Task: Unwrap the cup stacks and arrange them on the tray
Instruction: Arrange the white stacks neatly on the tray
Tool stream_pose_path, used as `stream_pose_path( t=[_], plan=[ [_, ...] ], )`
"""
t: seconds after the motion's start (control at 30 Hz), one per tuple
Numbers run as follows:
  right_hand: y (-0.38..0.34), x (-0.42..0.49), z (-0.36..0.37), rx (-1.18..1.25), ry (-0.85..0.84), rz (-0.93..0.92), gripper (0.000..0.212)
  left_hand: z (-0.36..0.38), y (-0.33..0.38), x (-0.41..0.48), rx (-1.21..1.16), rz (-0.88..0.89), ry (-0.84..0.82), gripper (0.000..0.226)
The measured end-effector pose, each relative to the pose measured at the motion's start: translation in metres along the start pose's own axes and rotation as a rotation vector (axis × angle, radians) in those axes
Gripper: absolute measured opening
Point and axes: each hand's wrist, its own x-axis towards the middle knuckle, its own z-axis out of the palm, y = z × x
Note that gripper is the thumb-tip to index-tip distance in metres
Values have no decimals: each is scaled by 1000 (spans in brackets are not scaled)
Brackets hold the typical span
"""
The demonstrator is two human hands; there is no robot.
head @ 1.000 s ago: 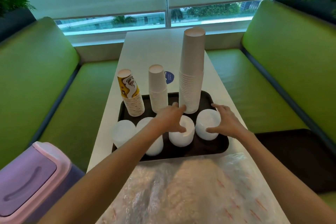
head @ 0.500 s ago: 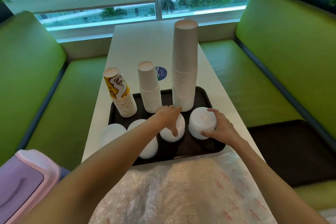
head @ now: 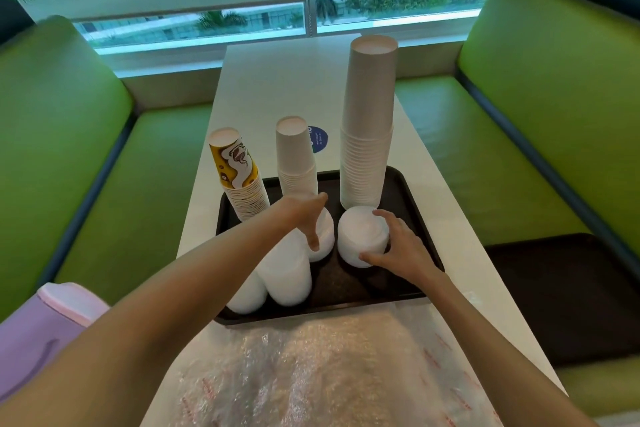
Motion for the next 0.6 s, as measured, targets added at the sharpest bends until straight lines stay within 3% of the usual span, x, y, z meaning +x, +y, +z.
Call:
stream_pose_path(
  t=[0.2,0.37,0.43,0.5,0.6],
  plan=[
    [-5,3,2,20,-15,5,89,-3,-12,-3,-143,-13,49,103],
    [-7,8,-23,267,252,73,63,-33,-22,-26,-270,6,320,58],
    [-15,20,-38,315,348,91,69,-46,-33,-33,-313,-2,568,46],
    [-25,35,-52,299,382,71,85,-56,-43,-38,-333,-25,774,47],
    [-43,58,-63,262,341,26,111,-66,-54,-38,-250,-67,890,61]
  ],
)
